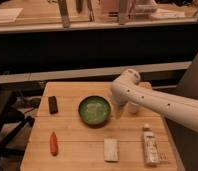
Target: Move the arm in a circular motion
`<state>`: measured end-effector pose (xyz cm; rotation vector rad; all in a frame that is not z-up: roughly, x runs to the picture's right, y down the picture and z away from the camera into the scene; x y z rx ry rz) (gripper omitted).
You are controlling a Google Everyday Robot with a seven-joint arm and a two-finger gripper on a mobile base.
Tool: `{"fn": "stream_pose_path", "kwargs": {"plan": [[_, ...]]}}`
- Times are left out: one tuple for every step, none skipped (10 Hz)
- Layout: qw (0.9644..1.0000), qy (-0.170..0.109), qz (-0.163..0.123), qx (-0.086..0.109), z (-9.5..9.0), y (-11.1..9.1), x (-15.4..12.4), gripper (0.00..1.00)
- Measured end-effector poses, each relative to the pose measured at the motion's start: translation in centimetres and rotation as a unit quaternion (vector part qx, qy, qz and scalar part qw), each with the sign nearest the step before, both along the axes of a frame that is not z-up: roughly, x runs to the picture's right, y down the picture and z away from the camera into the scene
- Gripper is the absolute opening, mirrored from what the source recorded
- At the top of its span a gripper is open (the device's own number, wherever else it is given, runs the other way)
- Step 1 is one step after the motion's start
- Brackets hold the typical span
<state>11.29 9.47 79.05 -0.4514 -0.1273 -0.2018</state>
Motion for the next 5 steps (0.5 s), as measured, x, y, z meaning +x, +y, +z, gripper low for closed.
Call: {"fn": "stream_pose_path", "kwargs": {"plan": [[1.0000,0.001,0.002,-0.001,0.09,-0.05,0.54,0.80],[1.0000,0.001,0.004,-0.003,0.15,-0.08,0.62,0.80],[1.0000,0.000,0.005,-0.005,0.18,-0.13,0.62,0.80],[1.0000,0.001,0.005,-0.007,0.28,-0.18,0.85,0.80],[1.0000,0.002,0.004,-0.008,0.28,-0.17,0.97,0.80]]}}
